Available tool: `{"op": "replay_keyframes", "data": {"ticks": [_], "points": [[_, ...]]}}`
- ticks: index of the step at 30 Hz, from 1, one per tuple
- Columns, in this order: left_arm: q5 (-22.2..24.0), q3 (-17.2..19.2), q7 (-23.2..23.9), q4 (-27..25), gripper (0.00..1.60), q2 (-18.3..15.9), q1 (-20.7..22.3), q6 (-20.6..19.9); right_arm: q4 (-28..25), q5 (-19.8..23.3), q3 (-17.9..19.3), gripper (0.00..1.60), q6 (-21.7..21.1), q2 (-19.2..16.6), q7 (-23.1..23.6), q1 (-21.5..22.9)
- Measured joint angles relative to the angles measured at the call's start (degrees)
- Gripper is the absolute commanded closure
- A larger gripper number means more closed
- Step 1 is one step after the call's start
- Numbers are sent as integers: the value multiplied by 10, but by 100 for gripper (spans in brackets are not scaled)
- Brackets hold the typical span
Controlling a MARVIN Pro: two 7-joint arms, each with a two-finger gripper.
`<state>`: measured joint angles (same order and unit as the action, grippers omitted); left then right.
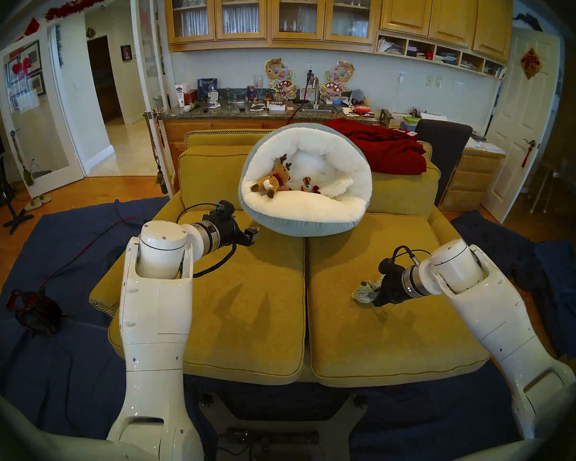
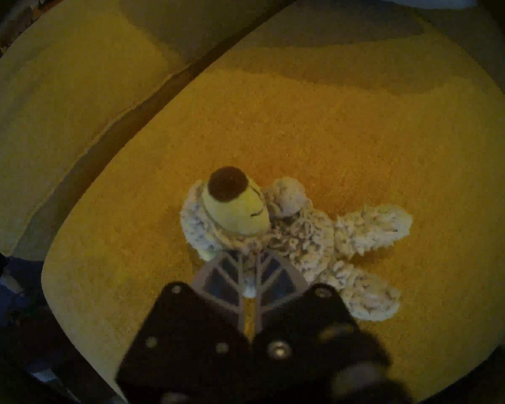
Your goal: Put toys into dog bed
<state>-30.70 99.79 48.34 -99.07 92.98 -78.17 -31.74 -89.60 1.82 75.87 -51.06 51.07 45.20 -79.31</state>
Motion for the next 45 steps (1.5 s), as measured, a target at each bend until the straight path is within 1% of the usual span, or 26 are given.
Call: {"op": "replay_keyframes", "data": {"ticks": [5,10,18,20,24,29,33,37,39,45], "points": [[0,0,0,0,0,0,0,0,-28,8,18,160,1,-8,-2,-22],[0,0,0,0,0,0,0,0,-67,22,46,160,1,-23,5,-37],[0,0,0,0,0,0,0,0,-125,39,100,160,-2,-43,20,-37],[0,0,0,0,0,0,0,0,-134,42,107,160,-6,-46,23,-32],[0,0,0,0,0,0,0,0,-145,43,110,160,-13,-46,26,-17],[0,0,0,0,0,0,0,0,-156,43,110,160,-15,-36,21,2],[0,0,0,1,0,0,0,0,-164,43,104,160,-12,-17,9,20],[0,0,0,1,0,0,0,0,-166,37,90,160,-8,4,-5,39],[0,0,0,1,0,0,0,0,-165,32,81,160,-4,20,-15,50],[0,0,-1,2,0,0,-1,0,-151,21,64,160,3,50,-35,72]]}}
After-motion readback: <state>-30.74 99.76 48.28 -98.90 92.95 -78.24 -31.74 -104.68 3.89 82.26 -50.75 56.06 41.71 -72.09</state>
